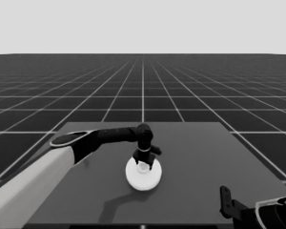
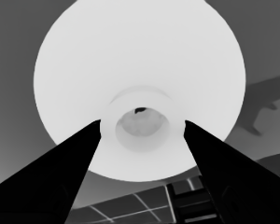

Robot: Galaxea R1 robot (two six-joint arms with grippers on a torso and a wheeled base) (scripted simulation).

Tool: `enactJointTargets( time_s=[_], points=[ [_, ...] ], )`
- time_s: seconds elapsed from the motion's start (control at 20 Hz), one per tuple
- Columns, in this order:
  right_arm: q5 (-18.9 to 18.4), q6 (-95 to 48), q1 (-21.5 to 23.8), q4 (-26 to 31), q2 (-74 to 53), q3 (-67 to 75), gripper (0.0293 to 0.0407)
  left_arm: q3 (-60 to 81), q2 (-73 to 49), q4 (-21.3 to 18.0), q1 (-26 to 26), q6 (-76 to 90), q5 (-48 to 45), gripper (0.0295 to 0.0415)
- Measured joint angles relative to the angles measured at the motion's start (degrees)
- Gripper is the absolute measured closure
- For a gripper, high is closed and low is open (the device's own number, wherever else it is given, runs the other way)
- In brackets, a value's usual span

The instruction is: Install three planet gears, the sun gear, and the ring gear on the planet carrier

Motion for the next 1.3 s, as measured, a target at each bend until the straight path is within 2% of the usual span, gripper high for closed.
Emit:
enactJointTargets(
  time_s=[0.35, 0.4, 0.45, 0.85, 0.9, 0.95, 1.0, 1.1, 1.3],
  points=[
    [0.00, 0.00, 0.00, 0.00, 0.00, 0.00, 0.0315, 0.00, 0.00, 0.00, 0.00, 3.50, 0.00, 0.0362],
    [0.00, 0.00, 0.00, 0.00, 0.00, 0.00, 0.0315, 0.01, 0.01, 0.00, -0.02, 3.80, 0.00, 0.0337],
    [0.00, 0.00, 0.00, 0.00, 0.00, 0.00, 0.0315, 0.01, 0.01, 0.00, -0.04, 3.97, -0.01, 0.0329],
    [0.00, 0.00, 0.00, 0.00, 0.00, 0.00, 0.0315, 0.02, 0.02, 0.00, -0.07, 4.22, -0.01, 0.0326],
    [0.00, 0.00, 0.00, 0.00, 0.00, 0.00, 0.0315, 5.23, -1.48, -6.43, -5.64, -11.18, 2.29, 0.0324],
    [0.00, 0.00, 0.00, 0.00, 0.00, 0.00, 0.0315, 6.51, -1.74, -10.86, -11.24, -19.39, 2.92, 0.0325],
    [0.00, 0.00, 0.00, 0.00, 0.00, 0.00, 0.0315, 6.25, -1.58, -13.51, -14.50, -23.55, 3.24, 0.0325],
    [0.00, 0.00, 0.00, 0.00, 0.00, 0.00, 0.0315, 5.34, -1.25, -15.93, -17.33, -26.99, 3.63, 0.0326],
    [0.00, 0.00, 0.00, 0.00, 0.00, 0.00, 0.0315, 4.68, -1.00, -17.03, -18.48, -28.43, 3.88, 0.0326]
  ],
)
